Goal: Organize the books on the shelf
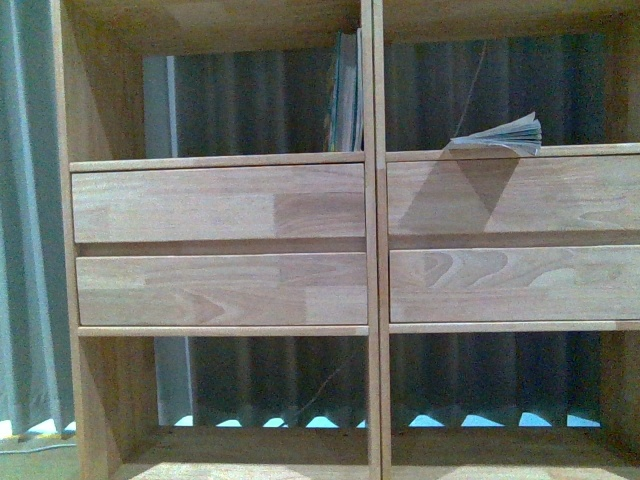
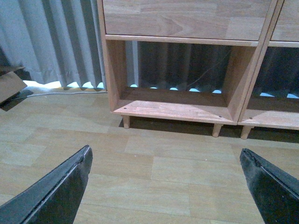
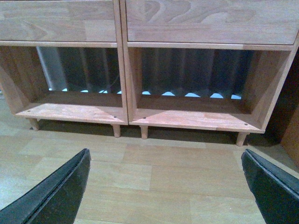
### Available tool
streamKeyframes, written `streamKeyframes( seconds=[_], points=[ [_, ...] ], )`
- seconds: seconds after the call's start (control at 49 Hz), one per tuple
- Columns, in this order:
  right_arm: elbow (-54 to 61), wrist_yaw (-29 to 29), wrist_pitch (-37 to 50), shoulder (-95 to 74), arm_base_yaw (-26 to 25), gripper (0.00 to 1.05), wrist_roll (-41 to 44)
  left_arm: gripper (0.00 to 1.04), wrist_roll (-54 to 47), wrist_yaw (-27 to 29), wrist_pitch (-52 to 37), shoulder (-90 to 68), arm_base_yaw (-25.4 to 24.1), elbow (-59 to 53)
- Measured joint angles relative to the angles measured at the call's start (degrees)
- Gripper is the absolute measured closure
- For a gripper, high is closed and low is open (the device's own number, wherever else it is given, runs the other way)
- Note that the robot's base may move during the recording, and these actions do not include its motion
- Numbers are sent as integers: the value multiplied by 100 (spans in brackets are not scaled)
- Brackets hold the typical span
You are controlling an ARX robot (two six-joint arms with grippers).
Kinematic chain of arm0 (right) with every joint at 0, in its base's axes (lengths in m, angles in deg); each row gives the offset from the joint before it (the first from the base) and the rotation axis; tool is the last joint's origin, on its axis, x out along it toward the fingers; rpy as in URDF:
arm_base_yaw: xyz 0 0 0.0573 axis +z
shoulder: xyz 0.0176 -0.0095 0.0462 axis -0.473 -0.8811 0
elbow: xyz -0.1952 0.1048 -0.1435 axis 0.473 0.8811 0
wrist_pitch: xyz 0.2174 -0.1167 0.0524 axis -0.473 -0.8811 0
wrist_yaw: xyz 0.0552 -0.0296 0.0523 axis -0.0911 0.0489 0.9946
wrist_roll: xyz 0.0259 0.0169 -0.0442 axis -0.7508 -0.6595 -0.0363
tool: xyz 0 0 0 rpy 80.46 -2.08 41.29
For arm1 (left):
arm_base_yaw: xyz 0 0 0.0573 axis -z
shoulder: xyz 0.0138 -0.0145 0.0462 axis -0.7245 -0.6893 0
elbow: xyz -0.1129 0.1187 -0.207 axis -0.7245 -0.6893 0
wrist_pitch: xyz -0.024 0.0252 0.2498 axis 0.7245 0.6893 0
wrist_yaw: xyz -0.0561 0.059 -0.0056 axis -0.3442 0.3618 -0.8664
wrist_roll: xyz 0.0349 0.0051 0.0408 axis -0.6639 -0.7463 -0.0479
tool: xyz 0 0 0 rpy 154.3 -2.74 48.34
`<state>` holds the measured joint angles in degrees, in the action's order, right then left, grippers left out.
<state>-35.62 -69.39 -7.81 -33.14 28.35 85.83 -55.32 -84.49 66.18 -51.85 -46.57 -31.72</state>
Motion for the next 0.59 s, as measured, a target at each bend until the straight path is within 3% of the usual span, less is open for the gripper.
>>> streamKeyframes(
  seconds=[0.592],
  points=[
    [0,2,0,0,0,7,0,7,0,0,0,0,0,0]
  ],
)
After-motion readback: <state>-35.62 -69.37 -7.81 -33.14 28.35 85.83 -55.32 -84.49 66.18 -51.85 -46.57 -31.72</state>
